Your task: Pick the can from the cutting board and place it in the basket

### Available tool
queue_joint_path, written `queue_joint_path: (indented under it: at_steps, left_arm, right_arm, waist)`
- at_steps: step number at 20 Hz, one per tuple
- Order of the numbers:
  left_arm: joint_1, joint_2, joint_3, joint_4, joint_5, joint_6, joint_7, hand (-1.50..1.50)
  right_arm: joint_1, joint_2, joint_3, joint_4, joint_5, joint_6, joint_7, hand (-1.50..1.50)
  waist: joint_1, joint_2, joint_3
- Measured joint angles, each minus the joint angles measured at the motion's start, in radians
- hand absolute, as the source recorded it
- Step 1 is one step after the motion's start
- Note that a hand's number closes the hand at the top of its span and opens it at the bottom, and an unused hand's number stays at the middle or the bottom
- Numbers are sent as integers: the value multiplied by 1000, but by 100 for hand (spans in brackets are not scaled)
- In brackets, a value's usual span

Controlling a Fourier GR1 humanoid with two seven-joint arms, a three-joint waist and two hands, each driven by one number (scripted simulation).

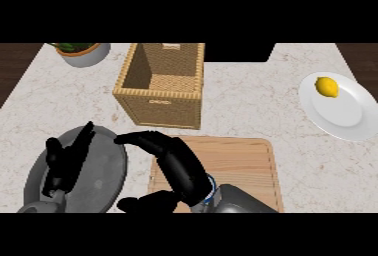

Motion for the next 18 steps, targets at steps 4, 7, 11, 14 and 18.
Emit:
queue_joint_path:
  at_steps: [4,7,11,14,18]
  left_arm:
    - [29,9,11,-10,2,9,13,0]
    - [49,11,16,-18,2,13,12,0]
    - [66,10,19,-37,3,23,32,0]
    - [76,14,21,-52,7,18,40,0]
    - [90,13,25,-68,10,14,31,0]
  right_arm:
    - [-107,-101,11,19,163,12,202,-150]
    - [-206,-174,5,-15,232,99,360,-150]
    - [-331,-253,-14,-111,239,278,563,-150]
    - [-407,-305,-43,-190,174,437,696,-150]
    - [-474,-350,-82,-274,22,627,843,-150]
  waist:
    - [-31,-15,-2]
    - [-46,-22,-2]
    - [-57,-23,-1]
    - [-59,-19,0]
    - [-55,-14,-1]
